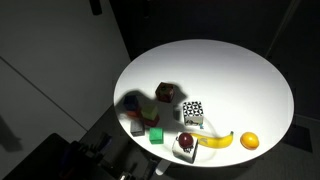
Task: Put the middle square plush toy on top of the square plush toy on the left
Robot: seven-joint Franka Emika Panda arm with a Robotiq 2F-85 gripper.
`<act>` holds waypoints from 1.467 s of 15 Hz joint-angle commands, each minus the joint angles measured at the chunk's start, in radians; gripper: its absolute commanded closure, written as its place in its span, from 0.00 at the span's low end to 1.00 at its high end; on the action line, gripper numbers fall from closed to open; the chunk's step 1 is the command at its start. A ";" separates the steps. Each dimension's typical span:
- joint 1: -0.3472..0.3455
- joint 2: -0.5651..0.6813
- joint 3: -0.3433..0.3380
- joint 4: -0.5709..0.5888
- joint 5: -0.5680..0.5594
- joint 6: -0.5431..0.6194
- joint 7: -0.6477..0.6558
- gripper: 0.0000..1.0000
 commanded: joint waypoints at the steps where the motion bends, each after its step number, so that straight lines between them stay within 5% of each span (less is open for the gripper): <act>1: 0.000 0.030 0.030 -0.009 -0.007 0.099 0.046 0.00; 13: -0.007 0.240 0.075 -0.040 -0.003 0.432 0.095 0.00; 22: -0.030 0.417 0.077 -0.008 -0.003 0.465 0.231 0.00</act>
